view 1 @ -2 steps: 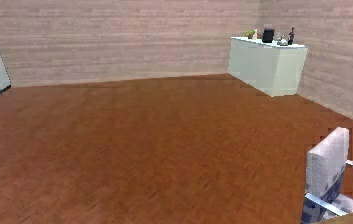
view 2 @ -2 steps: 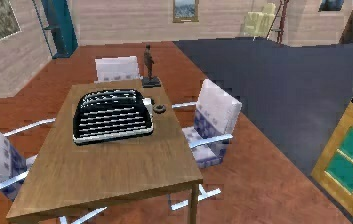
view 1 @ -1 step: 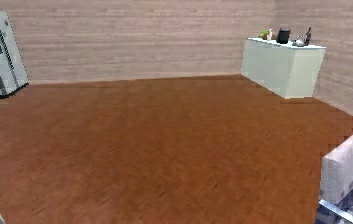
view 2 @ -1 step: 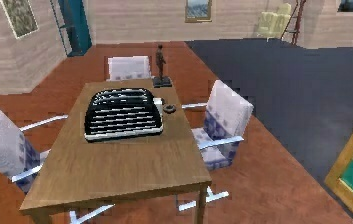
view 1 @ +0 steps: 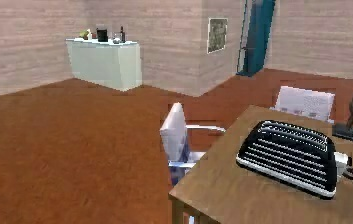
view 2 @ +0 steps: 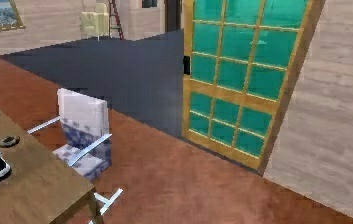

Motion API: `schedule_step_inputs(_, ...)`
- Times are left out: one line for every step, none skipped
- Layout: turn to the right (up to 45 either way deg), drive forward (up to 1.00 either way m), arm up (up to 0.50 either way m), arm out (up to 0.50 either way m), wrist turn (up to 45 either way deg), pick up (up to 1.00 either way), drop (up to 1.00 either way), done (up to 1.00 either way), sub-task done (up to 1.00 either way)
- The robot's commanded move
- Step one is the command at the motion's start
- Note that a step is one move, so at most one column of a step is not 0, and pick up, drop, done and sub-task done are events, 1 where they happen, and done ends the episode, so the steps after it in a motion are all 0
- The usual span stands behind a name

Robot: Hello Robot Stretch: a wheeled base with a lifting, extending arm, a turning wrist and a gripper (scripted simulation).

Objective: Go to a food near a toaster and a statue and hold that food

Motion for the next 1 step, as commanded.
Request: schedule_step_inputs(45.0,0.00,0.00,0.00,0.0,0.00,0.00,0.00,0.00)
